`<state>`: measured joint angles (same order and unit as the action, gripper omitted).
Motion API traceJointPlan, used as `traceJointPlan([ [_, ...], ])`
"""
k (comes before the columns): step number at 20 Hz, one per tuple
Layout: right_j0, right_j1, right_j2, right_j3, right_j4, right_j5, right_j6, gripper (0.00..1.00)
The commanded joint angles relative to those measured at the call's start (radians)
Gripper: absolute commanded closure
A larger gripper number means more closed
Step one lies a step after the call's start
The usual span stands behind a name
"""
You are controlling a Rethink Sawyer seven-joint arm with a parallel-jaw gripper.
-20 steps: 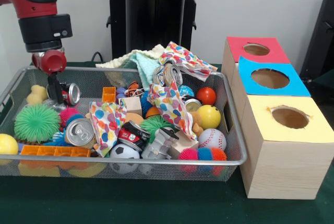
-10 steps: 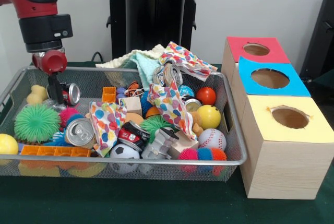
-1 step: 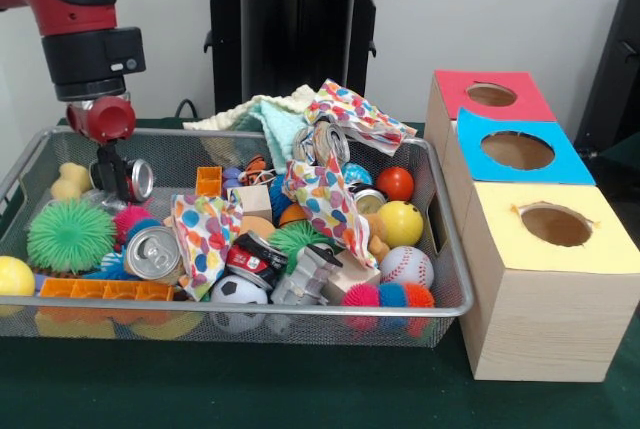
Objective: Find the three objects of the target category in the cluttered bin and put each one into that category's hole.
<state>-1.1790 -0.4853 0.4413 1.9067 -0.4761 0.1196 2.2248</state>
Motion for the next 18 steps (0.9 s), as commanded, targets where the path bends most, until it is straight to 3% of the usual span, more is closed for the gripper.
traceJointPlan([
  [1, 0.020, -0.002, -0.024, -0.080, -0.047, -0.005, -0.004, 0.00],
  [18, 0.035, -0.017, -0.044, -0.110, -0.044, 0.020, -0.023, 0.00],
])
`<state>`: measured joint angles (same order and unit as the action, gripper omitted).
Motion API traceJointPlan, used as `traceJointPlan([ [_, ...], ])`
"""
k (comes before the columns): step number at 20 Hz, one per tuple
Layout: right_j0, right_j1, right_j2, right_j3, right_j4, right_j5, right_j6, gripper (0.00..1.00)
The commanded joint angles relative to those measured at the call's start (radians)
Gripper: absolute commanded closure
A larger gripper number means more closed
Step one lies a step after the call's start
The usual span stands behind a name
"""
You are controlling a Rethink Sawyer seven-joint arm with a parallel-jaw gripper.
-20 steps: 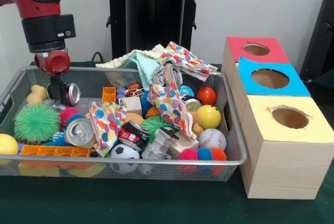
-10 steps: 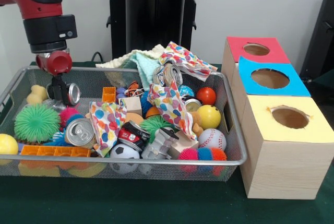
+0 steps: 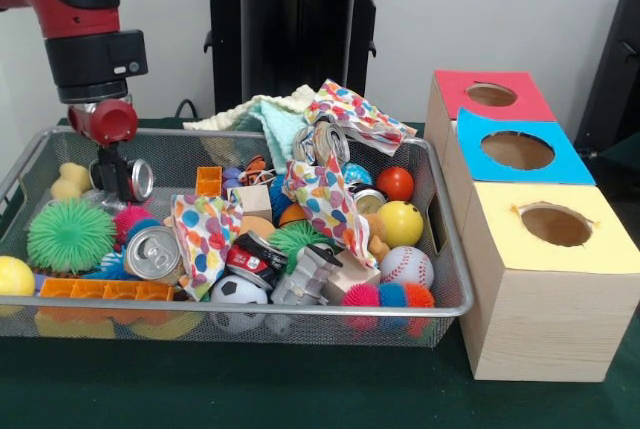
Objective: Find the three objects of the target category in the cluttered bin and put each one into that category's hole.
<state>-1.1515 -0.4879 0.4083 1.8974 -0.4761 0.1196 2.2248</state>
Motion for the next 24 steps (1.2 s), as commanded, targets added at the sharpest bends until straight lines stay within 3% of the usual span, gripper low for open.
traceJointPlan([
  [1, 0.006, -0.017, -0.010, -0.101, -0.042, 0.027, -0.027, 0.00],
  [24, -0.003, -0.035, -0.013, -0.090, -0.041, 0.046, -0.033, 0.00],
])
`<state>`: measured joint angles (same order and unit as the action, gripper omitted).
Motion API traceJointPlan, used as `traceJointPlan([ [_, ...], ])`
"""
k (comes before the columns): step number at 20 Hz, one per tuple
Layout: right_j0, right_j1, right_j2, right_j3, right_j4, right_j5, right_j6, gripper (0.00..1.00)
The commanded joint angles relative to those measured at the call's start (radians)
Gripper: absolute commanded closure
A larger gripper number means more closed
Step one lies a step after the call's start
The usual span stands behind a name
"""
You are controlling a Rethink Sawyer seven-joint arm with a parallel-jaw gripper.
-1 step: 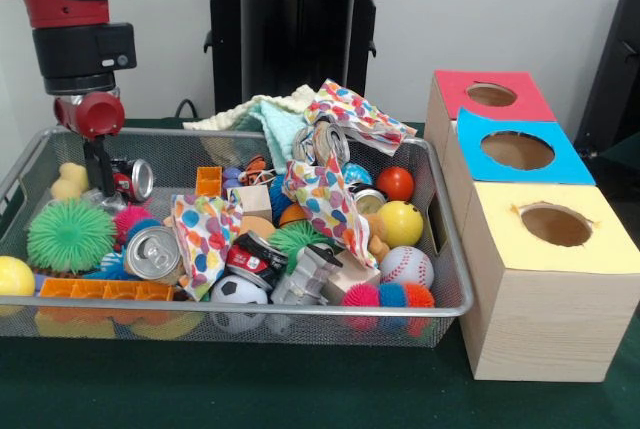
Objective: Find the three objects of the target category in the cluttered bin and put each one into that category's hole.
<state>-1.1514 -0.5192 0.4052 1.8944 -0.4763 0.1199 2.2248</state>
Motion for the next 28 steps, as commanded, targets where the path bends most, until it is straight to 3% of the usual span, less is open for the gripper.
traceJointPlan([
  [1, -0.004, -0.003, -0.009, -0.086, -0.041, 0.046, -0.034, 0.00],
  [17, -0.036, 0.051, 0.066, -0.118, -0.036, 0.039, -0.056, 0.00],
  [28, -0.039, 0.057, 0.071, -0.125, -0.040, 0.034, -0.055, 0.00],
])
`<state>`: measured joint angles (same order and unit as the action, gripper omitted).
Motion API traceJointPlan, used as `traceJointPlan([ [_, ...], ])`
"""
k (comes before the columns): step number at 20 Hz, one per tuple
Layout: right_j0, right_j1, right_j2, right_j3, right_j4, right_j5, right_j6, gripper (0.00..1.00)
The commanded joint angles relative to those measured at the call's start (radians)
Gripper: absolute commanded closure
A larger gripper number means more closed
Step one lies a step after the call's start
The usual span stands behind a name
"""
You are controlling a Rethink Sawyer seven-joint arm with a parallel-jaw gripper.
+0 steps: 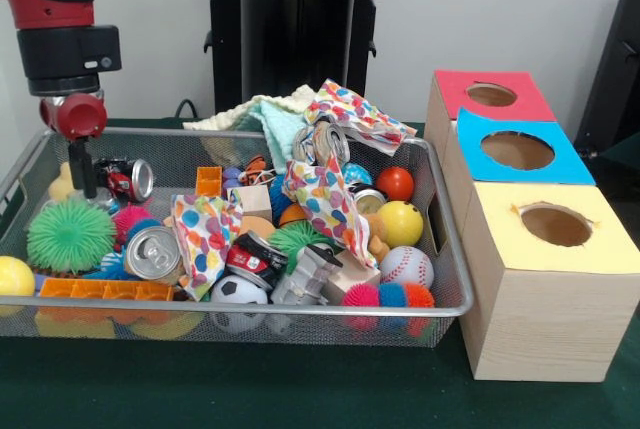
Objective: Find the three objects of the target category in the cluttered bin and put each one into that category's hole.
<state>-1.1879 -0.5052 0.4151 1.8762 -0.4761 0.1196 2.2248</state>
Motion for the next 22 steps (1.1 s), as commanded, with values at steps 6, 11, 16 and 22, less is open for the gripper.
traceJointPlan([
  [6, 0.004, 0.040, 0.052, -0.101, -0.044, 0.027, -0.048, 0.00],
  [11, 0.016, 0.032, 0.034, -0.100, -0.048, 0.035, -0.050, 0.00],
  [16, 0.014, 0.031, 0.022, -0.098, -0.059, 0.049, -0.065, 0.00],
  [22, 0.005, 0.041, 0.028, -0.106, -0.062, 0.057, -0.077, 0.00],
])
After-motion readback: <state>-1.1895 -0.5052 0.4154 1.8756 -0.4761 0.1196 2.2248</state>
